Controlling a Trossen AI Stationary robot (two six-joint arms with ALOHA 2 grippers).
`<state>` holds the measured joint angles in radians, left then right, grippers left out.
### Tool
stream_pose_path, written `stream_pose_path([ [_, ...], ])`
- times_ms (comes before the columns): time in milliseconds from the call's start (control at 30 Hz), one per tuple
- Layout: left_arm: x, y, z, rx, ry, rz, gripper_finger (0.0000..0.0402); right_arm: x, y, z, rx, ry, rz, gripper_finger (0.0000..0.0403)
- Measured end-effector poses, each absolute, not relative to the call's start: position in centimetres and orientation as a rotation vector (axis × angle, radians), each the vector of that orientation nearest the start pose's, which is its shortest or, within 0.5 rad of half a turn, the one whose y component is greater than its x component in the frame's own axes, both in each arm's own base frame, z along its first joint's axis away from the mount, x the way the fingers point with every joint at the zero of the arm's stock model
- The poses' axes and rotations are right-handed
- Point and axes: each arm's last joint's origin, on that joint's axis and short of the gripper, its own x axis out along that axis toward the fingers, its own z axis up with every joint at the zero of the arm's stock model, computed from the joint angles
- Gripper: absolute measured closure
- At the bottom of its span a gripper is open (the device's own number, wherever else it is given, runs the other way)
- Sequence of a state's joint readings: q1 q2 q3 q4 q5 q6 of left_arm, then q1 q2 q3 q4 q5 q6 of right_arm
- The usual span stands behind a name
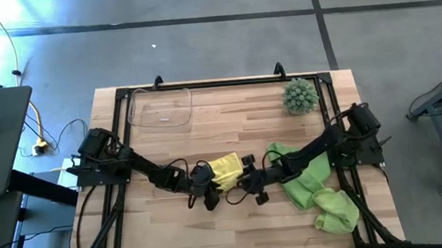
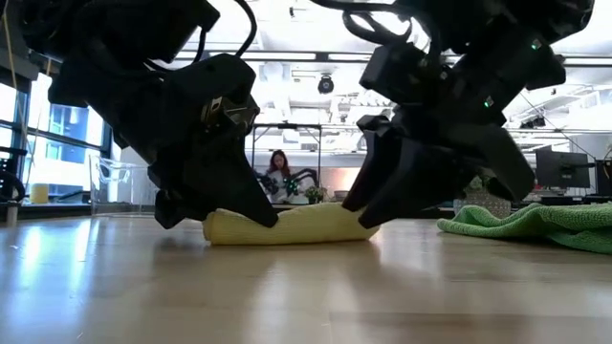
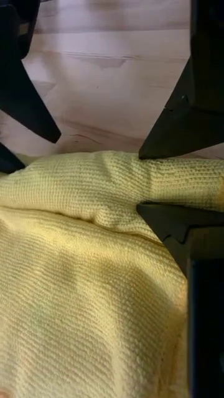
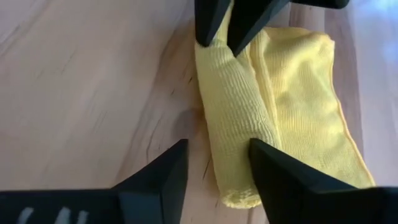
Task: Roll microfiber towels into tight, uniform cylinder then place into a basket
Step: Roll the yellow microfiber cloth
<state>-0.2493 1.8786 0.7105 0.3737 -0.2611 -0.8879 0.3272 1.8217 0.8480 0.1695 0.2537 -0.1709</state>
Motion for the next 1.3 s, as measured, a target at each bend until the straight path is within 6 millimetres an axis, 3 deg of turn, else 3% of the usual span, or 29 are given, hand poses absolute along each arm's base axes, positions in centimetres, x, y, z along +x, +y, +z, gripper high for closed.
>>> stream_pose_path([
  [333,31.1,-7.1,8.6,-0.622,0.698,0.332,0.028,33.0,9.0,9.9,-0.304,0.838,0.112,0.021],
  [667,30.8,-7.2,10.1,-0.525,0.714,0.241,0.0257,33.1,7.6,9.5,-0.076,0.902,0.085,0.0213],
  [900,29.7,-6.9,12.6,-0.402,0.751,0.194,0.0226,33.2,6.8,9.5,0.015,0.912,0.067,0.0256],
  [1067,29.4,-7.0,14.8,-0.34,0.674,0.161,0.0222,33.3,6.1,9.5,0.103,0.918,0.047,0.03],
  [1300,29.7,-8.5,15.2,-0.154,0.574,0.164,0.0224,33.5,4.9,9.6,0.287,0.938,0.059,0.0356],
])
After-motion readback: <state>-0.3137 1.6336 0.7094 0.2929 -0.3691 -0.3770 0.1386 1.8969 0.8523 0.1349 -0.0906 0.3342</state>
